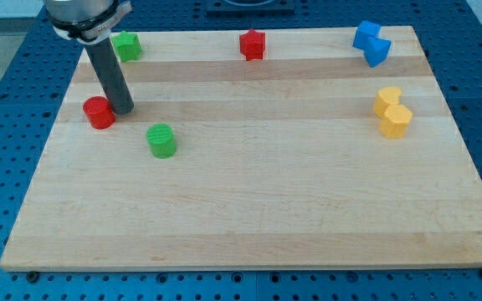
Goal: Push green circle down side of the yellow hexagon
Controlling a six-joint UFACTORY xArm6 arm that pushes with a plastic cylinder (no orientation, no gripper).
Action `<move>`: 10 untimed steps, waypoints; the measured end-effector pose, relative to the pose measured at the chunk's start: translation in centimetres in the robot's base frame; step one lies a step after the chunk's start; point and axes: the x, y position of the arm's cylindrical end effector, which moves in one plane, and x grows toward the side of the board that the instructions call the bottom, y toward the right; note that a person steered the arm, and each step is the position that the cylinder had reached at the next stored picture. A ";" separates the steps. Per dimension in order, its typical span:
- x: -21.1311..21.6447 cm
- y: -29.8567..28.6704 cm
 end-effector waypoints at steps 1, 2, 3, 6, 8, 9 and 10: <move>0.0 0.3; 0.9 1.9; 2.5 2.6; 8.1 2.4; 6.5 6.8; 5.3 9.1; 3.8 11.1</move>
